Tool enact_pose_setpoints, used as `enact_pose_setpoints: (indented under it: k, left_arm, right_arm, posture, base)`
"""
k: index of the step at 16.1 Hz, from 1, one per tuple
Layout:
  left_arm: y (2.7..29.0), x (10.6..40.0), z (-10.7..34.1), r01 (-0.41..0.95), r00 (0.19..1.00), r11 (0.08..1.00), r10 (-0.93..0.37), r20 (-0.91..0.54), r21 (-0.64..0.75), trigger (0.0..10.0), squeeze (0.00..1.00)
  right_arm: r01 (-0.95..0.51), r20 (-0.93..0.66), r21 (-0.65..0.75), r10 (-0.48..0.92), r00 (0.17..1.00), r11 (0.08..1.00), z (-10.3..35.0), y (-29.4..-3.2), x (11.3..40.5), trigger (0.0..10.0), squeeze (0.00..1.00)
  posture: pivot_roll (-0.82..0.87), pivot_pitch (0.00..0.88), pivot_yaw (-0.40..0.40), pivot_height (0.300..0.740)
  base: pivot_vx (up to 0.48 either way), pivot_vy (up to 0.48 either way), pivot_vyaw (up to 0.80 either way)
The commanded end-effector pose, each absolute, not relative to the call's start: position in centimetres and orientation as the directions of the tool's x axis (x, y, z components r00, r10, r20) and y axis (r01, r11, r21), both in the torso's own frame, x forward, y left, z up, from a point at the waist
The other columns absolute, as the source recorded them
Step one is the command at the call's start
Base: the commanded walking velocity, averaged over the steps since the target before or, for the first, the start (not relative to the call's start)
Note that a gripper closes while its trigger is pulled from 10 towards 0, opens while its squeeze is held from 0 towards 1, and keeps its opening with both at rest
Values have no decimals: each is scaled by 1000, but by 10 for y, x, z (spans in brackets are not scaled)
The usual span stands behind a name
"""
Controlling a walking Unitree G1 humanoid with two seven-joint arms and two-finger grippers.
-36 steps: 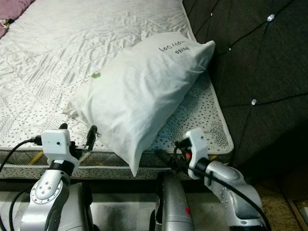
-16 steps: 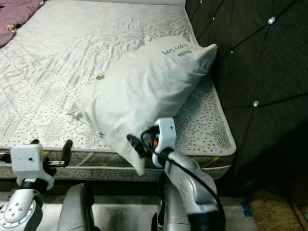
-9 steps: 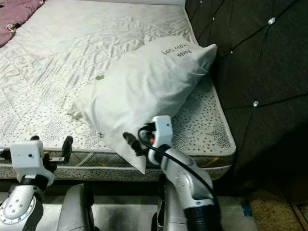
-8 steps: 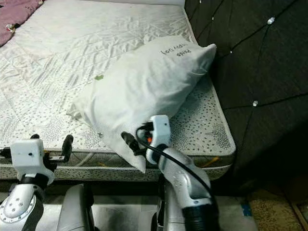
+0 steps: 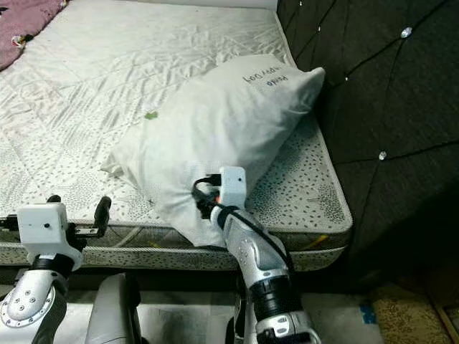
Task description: Clean up the room
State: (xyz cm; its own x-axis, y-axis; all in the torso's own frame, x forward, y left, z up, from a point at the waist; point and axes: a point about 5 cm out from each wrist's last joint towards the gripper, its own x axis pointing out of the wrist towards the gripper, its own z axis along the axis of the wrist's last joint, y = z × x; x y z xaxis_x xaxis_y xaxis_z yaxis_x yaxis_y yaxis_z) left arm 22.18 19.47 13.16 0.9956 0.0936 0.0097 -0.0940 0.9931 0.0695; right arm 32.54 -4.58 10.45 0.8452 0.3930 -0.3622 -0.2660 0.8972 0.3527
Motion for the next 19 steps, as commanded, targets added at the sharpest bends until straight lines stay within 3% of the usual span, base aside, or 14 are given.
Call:
enact_pose_setpoints:
  k: [1,4,13,16,19]
  left_arm:
    - [196,221,132,-92,996,993,91,9,76,10000,0]
    - [194,222,132,-86,996,993,85,13,77,10000,0]
    - [184,238,125,-70,997,996,69,19,57,10000,0]
    - [184,246,123,-72,997,996,71,31,49,10000,0]
    - [182,260,126,-80,995,996,78,60,35,10000,0]
  right_arm:
    - [-261,-325,397,400,857,880,120,-25,332,0,0]
    - [-219,-320,408,363,875,886,119,-28,336,0,0]
    - [-91,-322,361,216,922,928,104,-70,347,0,0]
    - [-48,-295,270,130,947,962,104,-100,355,0,0]
    - [101,-216,159,-65,974,982,132,-171,378,0,0]
  posture:
    - [137,100,-62,525]
    - [135,87,-66,525]
    - [69,27,-34,525]
    - [53,2,-42,525]
    - [25,0,-47,525]
  base:
    - [0,0,0]
    - [0,0,0]
    - [0,0,0]
    - [0,0,0]
    - [0,0,0]
